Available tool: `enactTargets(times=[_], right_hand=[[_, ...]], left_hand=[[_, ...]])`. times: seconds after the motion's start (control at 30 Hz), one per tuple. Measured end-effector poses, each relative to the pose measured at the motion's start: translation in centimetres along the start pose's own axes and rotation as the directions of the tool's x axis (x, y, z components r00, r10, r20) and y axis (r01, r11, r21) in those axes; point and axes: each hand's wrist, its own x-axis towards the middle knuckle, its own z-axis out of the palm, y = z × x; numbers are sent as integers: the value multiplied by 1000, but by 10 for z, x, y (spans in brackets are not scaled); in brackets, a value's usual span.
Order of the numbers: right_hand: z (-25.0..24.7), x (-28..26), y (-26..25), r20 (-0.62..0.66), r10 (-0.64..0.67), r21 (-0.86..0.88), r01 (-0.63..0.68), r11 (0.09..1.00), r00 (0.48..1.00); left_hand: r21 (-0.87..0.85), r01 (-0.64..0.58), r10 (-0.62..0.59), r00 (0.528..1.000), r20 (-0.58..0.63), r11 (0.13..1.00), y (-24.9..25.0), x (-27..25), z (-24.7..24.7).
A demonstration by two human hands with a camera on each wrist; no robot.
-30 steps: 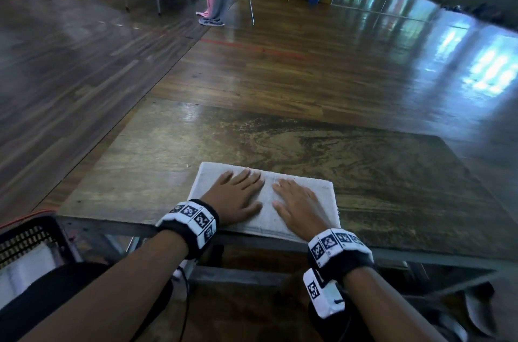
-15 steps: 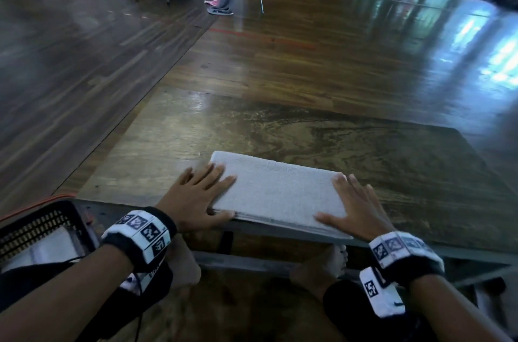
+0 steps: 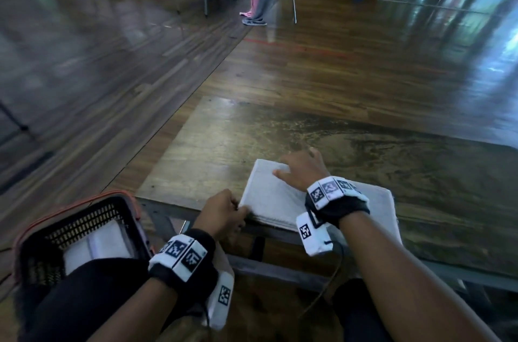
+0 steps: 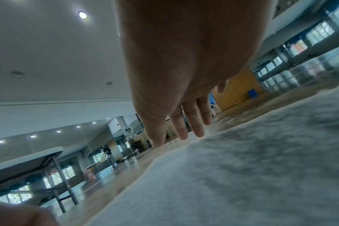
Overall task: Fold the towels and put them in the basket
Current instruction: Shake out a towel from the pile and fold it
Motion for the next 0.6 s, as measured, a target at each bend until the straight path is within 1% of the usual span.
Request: enactTargets(times=[0.03, 0.1, 0.23, 0.3, 0.37, 0.43, 0.5, 0.53, 0.6], right_hand=[[1, 5, -9, -2, -28, 11, 28, 1000, 1000], [4, 14, -22, -8, -66, 17, 66, 998, 998], [9, 28, -29, -13, -61, -1, 61, 998, 998], [10, 34, -29, -9, -38, -20, 38, 999, 999], [10, 36, -29, -23, -29, -11, 29, 1000, 999], [9, 38, -29, -87, -35, 11, 36, 999, 996], [6, 40, -28, -189, -43, 47, 53, 998, 981], [3, 39, -28, -242, -42, 86, 65, 994, 969], [-6, 35, -29, -385, -10, 259, 118, 959, 923]], left_hand=[[-2, 13, -13, 1000, 17, 1000, 1, 1, 1], [86, 2, -7, 999, 52, 996, 3, 5, 2], [274, -39, 13, 995, 95, 961, 6, 13, -1], [285, -42, 12, 994, 108, 958, 7, 15, -2], [245, -32, 4, 994, 114, 969, 8, 16, -3], [215, -21, -2, 995, 103, 976, 10, 16, -5], [180, -14, 2, 998, 64, 984, 12, 15, -11], [157, -16, 11, 1000, 28, 987, 13, 15, -14], [92, -41, 49, 995, -91, 995, 17, 14, -23]])
